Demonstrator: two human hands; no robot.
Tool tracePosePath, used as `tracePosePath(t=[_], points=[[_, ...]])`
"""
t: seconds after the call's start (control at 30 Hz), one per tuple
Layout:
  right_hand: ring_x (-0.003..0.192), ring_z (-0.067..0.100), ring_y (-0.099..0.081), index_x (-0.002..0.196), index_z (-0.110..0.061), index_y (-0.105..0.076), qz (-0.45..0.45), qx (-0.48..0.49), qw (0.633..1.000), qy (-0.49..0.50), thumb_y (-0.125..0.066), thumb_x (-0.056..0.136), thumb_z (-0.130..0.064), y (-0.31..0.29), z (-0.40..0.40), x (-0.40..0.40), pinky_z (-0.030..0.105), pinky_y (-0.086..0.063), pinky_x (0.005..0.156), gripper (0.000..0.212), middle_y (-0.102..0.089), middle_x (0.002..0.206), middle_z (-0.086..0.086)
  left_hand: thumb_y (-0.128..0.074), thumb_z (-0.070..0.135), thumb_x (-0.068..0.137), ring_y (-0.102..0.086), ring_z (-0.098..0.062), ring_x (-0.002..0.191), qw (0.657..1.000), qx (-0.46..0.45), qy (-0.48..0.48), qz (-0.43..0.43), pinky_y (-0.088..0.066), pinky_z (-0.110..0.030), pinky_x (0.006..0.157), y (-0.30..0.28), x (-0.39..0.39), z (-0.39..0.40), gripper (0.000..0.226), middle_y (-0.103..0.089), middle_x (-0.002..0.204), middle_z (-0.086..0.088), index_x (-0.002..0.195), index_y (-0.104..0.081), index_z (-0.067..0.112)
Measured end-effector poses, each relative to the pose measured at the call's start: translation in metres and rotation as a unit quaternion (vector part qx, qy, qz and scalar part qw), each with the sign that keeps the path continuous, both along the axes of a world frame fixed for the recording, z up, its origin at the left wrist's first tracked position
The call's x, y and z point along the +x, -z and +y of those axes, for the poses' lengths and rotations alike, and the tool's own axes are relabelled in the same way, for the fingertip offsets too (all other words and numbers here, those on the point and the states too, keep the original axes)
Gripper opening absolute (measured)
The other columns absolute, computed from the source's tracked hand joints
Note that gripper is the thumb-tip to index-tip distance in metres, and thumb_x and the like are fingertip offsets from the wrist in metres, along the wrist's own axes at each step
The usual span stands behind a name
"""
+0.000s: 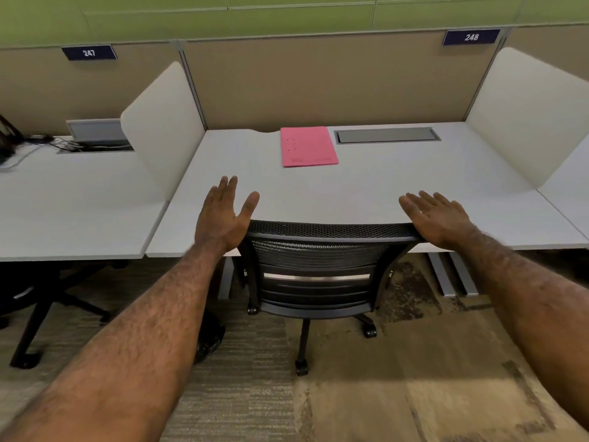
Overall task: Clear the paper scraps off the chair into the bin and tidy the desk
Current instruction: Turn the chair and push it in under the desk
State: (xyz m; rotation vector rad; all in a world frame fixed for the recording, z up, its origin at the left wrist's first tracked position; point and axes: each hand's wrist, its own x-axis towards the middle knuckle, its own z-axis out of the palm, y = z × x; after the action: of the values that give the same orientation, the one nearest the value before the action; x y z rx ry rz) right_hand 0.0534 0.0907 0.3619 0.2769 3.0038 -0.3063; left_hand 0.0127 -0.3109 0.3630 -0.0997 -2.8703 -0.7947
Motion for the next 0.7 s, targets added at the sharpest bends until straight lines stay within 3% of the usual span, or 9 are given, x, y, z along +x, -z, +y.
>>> tracePosePath(t=[0.17,0.3,0.53,0.63,0.7], points=[[0.15,0.021,-0.007,0.152,-0.035,-0.014,0.0,0.007,1.0,-0.008,0.014,0.071,-0.082,0.001,0.012,-0.013,0.047,-0.004,0.121,0.098,-0.012,0.162,-0.003,-0.023,0.072,0.089,-0.01,-0.017,0.149,1.0,-0.012,-0.005,-0.006,-0.01,-0.04,0.12,0.006,-0.013,0.008,0.078,-0.011,0.163,0.004,0.153,-0.017,0.028],[0.149,0.023,-0.013,0.151,-0.036,-0.016,-0.004,0.018,0.999,-0.033,0.03,0.052,-0.087,0.008,0.028,-0.018,0.05,-0.011,0.119,0.121,-0.017,0.161,-0.005,-0.024,0.073,0.088,-0.012,-0.016,0.148,1.0,-0.011,-0.005,0.013,-0.011,-0.04,0.12,0.009,-0.021,0.018,0.078,-0.014,0.162,0.005,0.152,-0.018,0.03],[0.144,0.019,-0.029,0.147,-0.028,-0.033,0.045,-0.037,0.998,-0.015,0.004,0.077,-0.08,0.001,0.017,-0.018,0.047,-0.013,0.119,0.094,-0.035,0.155,-0.004,-0.023,0.07,0.09,-0.015,-0.022,0.148,0.998,-0.06,-0.024,0.006,-0.015,-0.045,0.119,0.008,-0.022,0.01,0.074,-0.018,0.161,-0.001,0.151,-0.024,0.028],[0.135,0.019,-0.043,0.137,-0.025,-0.051,0.118,-0.027,0.992,0.024,-0.005,0.087,-0.07,-0.007,0.007,-0.007,0.045,-0.013,0.119,0.081,-0.054,0.141,-0.003,-0.024,0.061,0.094,-0.033,-0.033,0.139,0.985,-0.153,-0.075,0.025,-0.031,-0.051,0.11,-0.001,-0.015,0.012,0.069,-0.031,0.156,-0.012,0.146,-0.035,0.017],[0.127,0.021,-0.051,0.137,-0.025,-0.05,0.129,0.017,0.991,0.003,-0.002,0.088,-0.06,-0.013,-0.001,0.003,0.045,-0.016,0.118,0.076,-0.06,0.134,-0.002,-0.022,0.059,0.095,-0.042,-0.035,0.131,0.975,-0.198,-0.104,0.01,-0.038,-0.053,0.103,-0.01,-0.005,0.015,0.068,-0.038,0.151,-0.014,0.141,-0.042,0.012]])
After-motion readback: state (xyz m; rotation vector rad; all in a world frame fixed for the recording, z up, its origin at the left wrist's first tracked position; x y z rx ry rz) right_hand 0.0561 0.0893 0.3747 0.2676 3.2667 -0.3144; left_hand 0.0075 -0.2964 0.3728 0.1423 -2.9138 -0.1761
